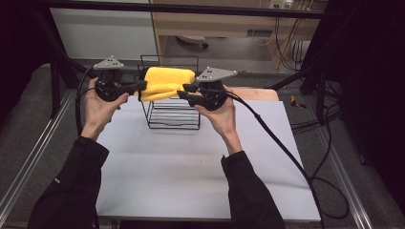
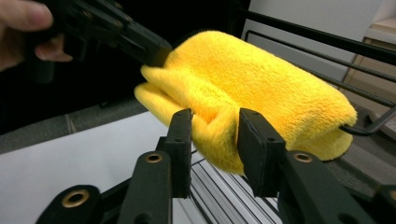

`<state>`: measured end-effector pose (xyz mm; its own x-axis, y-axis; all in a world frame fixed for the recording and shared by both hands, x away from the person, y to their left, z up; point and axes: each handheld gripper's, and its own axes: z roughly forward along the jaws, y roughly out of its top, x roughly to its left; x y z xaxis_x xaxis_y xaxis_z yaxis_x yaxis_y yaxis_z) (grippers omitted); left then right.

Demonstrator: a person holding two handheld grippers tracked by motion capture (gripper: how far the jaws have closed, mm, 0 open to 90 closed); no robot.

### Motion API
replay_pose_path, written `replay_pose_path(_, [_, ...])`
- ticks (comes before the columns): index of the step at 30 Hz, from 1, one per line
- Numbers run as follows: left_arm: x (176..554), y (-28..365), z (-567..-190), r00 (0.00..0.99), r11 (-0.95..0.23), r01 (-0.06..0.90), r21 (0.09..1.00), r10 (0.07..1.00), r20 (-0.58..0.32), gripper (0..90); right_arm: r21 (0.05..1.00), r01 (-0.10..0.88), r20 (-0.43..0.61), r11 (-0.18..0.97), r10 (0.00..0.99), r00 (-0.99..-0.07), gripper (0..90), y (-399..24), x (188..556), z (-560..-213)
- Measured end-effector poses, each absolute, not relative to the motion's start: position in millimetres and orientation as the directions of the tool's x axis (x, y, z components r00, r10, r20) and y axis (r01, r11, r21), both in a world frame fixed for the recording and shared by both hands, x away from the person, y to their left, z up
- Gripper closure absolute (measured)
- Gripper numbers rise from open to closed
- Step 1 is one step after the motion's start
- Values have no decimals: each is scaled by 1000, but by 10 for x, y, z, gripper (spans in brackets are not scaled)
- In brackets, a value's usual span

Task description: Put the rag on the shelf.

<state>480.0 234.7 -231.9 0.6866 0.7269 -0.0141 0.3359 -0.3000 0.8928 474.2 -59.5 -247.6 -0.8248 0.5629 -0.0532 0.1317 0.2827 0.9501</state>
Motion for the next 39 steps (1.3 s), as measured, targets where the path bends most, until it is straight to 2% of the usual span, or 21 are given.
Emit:
replay_pose_path(3, [4803, 2337, -2377, 687, -312, 336, 889, 726, -4, 897, 961, 129, -31, 243, 561, -827, 596, -588, 4721, -2450])
replay_pose_path(5, [4809, 2329, -2412, 686, -316, 339, 886, 727, -3, 897, 965, 130, -22, 227, 566, -824, 611, -587, 4722, -2434])
replay_pose_path(6, [4815, 2326, -2438, 687, -320, 341, 884, 727, -2, 897, 964, 139, -16, 226, 570, -821, 635, -586, 4730, -2433])
replay_pose_path(8, [4820, 2316, -2478, 687, -320, 342, 884, 727, -2, 897, 957, 160, -7, 241, 574, -819, 783, -585, 4752, -2453])
replay_pose_path(10, [4832, 2309, -2526, 685, -325, 342, 882, 728, 3, 897, 944, 189, -2, 271, 577, -817, 880, -565, 4771, -2503])
replay_pose_path(11, [4837, 2308, -2547, 683, -323, 342, 882, 730, 3, 897, 936, 197, -10, 290, 583, -812, 900, -548, 4779, -2538])
replay_pose_path(16, [4868, 2296, -2629, 675, -323, 343, 882, 738, 8, 896, 912, 253, -6, 323, 627, -779, 900, -505, 4871, -2719])
replay_pose_path(23, [4922, 2291, -2689, 665, -305, 343, 888, 746, -1, 896, 919, 248, -23, 308, 668, -744, 893, -508, 4947, -2795])
replay_pose_path(28, [4849, 2329, -2662, 677, -290, 331, 898, 736, -12, 884, 928, 222, -31, 299, 656, -754, 839, -531, 4888, -2754])
replay_pose_path(31, [4787, 2375, -2627, 672, -287, 329, 900, 740, -10, 839, 938, 211, -17, 276, 643, -766, 788, -576, 4818, -2675])
replay_pose_path(34, [4719, 2421, -2592, 668, -292, 334, 896, 744, -6, 759, 939, 210, -13, 273, 637, -771, 714, -626, 4756, -2606])
replay_pose_path(39, [4601, 2497, -2623, 648, -302, 352, 886, 761, 3, 599, 938, 230, 9, 258, 646, -763, 534, -736, 4652, -2542])
